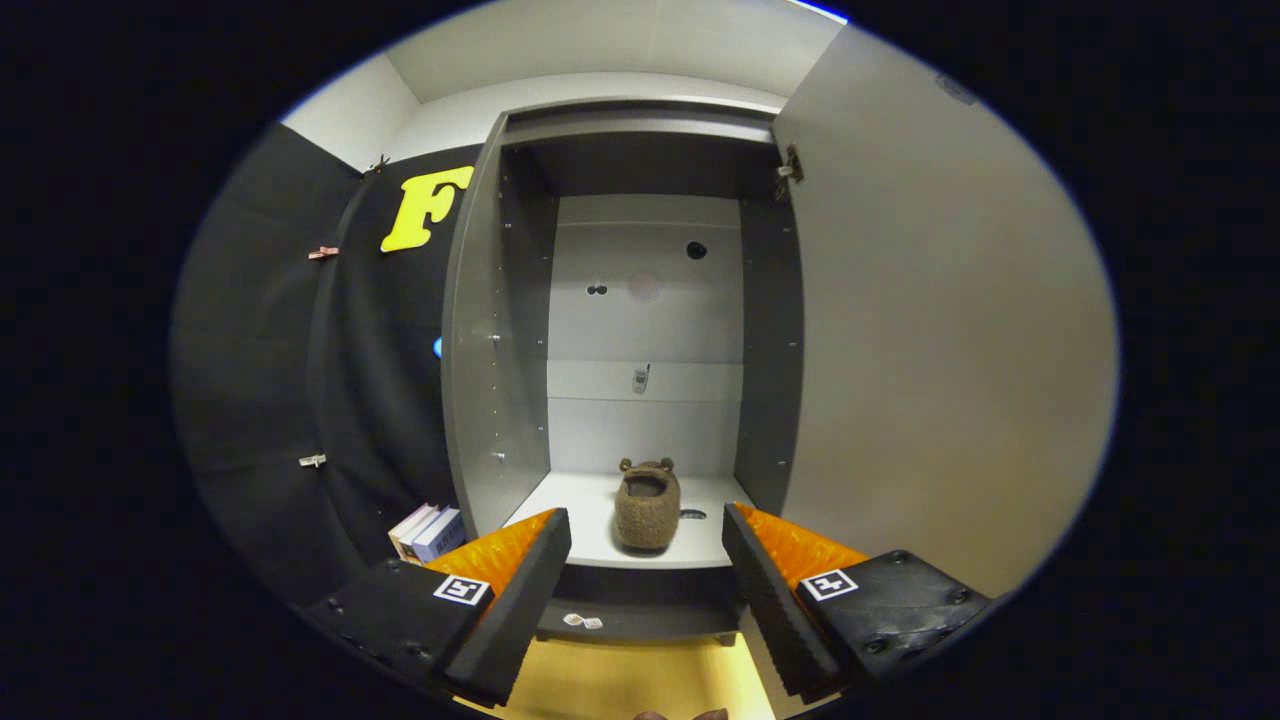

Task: Open the shoe cabinet door, grab the shoes and put them into the shoe cabinet, then close the shoe cabinet door.

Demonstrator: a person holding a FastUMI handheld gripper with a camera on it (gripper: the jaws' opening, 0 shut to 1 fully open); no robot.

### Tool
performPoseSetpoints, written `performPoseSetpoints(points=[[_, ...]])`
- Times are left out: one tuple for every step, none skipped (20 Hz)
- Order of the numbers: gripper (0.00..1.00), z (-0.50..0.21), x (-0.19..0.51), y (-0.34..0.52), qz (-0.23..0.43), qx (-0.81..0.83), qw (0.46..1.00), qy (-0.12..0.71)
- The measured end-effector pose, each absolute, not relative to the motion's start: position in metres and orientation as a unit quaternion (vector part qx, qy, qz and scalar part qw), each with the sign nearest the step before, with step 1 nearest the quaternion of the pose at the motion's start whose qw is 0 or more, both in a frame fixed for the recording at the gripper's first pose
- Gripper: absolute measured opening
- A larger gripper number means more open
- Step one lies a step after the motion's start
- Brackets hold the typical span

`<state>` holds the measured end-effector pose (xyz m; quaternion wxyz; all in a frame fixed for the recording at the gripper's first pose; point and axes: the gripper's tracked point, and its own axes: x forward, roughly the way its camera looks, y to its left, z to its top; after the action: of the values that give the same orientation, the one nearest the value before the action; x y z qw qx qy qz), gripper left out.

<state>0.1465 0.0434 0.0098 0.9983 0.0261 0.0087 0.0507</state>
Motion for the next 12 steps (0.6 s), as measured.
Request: performPoseSetpoints(points=[[0.97,0.013,0.133,0.039,0.053,0.028,0.998,0.003],[0.97,0.013,0.119,0.033,0.053,0.033,0.998,0.001],[0.97,0.013,0.106,0.029,0.057,0.04,0.998,-0.001],[0.97,0.014,0.091,0.025,0.062,0.047,0.997,-0.002],[0.97,0.015,0.08,0.021,0.067,0.047,0.997,-0.002],[0.97,0.017,0.066,0.014,0.071,0.041,0.997,-0.006],[0.97,0.019,0.056,0.008,0.074,0.037,0.997,-0.011],[0.97,0.023,0.045,0.005,0.085,0.036,0.996,-0.015],[0.97,0.026,0.033,0.002,0.094,0.037,0.995,-0.017],[0.97,0.027,0.024,-0.006,0.099,0.038,0.994,-0.016],[0.97,0.029,0.015,-0.016,0.101,0.038,0.994,-0.013],[0.98,0.029,0.007,-0.027,0.1,0.037,0.994,-0.009]])
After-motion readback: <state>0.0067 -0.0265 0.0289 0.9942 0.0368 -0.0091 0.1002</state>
